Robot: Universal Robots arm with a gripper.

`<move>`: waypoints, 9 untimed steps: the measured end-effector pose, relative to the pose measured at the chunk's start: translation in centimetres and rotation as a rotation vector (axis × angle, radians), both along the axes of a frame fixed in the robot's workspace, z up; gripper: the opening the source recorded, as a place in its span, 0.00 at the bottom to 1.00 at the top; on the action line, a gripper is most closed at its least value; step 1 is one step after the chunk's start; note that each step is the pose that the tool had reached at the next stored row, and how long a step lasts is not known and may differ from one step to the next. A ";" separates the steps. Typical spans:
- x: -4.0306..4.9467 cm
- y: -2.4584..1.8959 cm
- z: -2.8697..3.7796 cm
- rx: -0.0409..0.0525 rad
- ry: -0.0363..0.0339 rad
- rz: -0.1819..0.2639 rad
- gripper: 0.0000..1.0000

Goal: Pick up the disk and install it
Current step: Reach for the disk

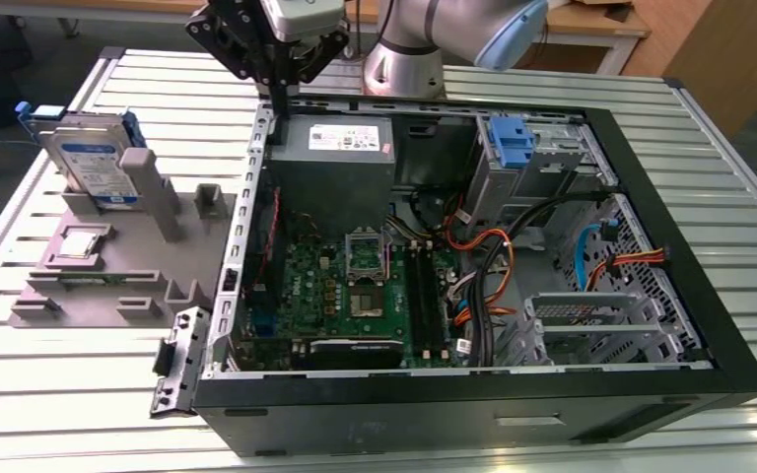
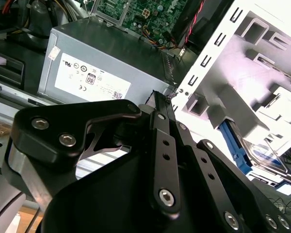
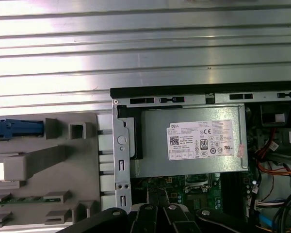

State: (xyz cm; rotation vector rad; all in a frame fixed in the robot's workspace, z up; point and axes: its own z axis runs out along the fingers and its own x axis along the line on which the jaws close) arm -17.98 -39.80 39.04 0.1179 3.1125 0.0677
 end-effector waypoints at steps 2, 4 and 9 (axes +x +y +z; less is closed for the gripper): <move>-0.03 0.00 0.00 0.0000 0.0000 0.000 0.10; -0.07 0.00 0.00 0.0000 0.0000 0.000 0.10; -0.28 0.00 0.00 -0.0001 0.0000 0.000 0.10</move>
